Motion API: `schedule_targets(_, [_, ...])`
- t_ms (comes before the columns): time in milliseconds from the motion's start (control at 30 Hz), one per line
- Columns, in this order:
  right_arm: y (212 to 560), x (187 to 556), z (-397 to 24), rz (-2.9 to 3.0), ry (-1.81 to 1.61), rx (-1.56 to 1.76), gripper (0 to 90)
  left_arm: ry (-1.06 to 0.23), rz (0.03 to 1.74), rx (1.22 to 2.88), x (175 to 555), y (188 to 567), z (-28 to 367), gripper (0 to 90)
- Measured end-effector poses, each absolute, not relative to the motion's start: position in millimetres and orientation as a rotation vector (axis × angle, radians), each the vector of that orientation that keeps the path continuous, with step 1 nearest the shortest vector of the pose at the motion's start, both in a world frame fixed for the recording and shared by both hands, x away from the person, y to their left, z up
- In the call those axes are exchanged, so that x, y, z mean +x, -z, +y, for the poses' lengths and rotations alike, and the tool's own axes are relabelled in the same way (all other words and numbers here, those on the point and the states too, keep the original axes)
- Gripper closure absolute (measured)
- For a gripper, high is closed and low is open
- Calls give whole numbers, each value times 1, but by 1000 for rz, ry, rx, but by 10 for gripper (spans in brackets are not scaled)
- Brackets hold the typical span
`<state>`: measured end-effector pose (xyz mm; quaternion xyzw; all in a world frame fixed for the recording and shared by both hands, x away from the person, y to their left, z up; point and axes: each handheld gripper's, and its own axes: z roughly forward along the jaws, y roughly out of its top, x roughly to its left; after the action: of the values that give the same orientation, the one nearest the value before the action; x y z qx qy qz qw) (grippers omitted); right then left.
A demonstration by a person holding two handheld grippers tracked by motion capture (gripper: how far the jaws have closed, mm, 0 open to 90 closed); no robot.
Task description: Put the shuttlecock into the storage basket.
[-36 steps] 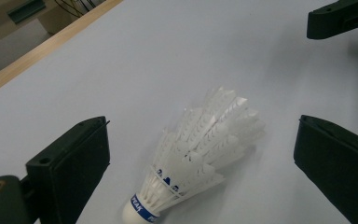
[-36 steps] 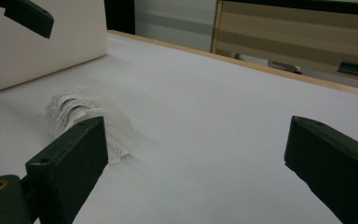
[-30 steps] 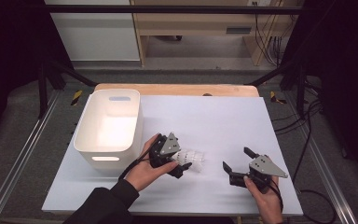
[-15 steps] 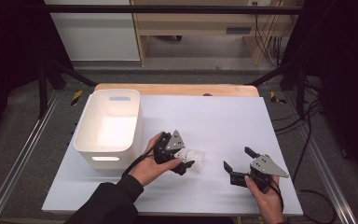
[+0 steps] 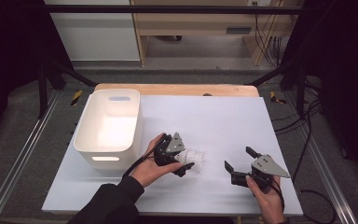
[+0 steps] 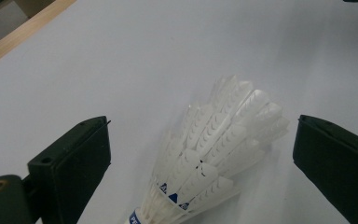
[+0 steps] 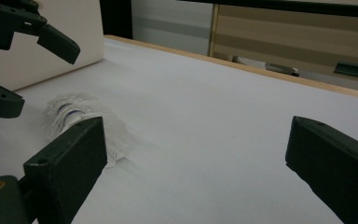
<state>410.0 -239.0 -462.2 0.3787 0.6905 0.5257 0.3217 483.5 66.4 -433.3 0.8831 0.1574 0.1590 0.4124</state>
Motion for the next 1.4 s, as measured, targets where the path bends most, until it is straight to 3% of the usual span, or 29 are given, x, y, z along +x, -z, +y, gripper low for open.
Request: schedule_targets(1400, [463,411,-237,1837,-1380,987,52,-328,323,2299,501,479,45,76])
